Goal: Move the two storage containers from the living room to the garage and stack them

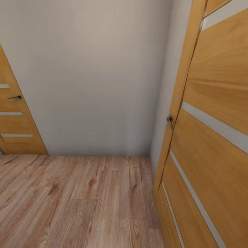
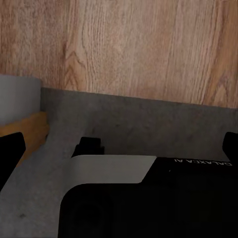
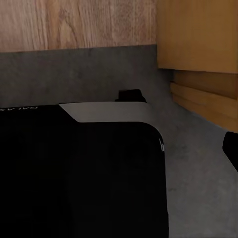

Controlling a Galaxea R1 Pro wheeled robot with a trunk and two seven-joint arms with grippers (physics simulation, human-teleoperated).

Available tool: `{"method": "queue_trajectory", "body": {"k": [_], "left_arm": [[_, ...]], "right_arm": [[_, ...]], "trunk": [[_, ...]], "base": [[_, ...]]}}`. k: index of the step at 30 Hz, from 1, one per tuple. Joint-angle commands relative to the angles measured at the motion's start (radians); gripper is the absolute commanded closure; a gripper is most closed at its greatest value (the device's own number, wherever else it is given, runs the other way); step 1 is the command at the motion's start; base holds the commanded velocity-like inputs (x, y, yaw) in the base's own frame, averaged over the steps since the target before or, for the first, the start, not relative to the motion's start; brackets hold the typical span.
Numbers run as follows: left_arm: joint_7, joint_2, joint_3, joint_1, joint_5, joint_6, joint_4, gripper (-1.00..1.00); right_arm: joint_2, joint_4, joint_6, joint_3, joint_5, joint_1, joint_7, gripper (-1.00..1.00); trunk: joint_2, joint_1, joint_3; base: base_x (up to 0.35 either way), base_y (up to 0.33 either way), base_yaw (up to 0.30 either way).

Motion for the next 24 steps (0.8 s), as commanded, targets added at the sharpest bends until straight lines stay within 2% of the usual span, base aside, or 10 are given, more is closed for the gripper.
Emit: {"method": "queue_trajectory", "body": {"k": [1, 13, 24], "left_arm": [[-0.002, 0.0, 0.0, -0.001, 0.01, -0.003, 0.001, -1.0], [-0.003, -0.01, 0.0, -0.001, 0.011, -0.003, 0.001, -1.0], [-0.003, -0.016, 0.0, -0.001, 0.012, -0.003, 0.0, -1.0]], "right_arm": [[0.001, 0.003, -0.005, 0.008, -0.008, -0.001, -0.001, -1.0], [0.001, 0.003, -0.005, 0.008, -0.008, -0.001, 0.0, -1.0], [0.0, 0.003, -0.006, 0.008, -0.008, -0.001, -0.001, -1.0]], "trunk": [[-0.001, 0.0, -0.001], [-0.001, 0.0, -0.001], [-0.001, 0.0, -0.001]], "base": [[0.031, 0.0, 0.0], [0.005, 0.001, 0.0], [0.0, 0.08, 0.0]]}}
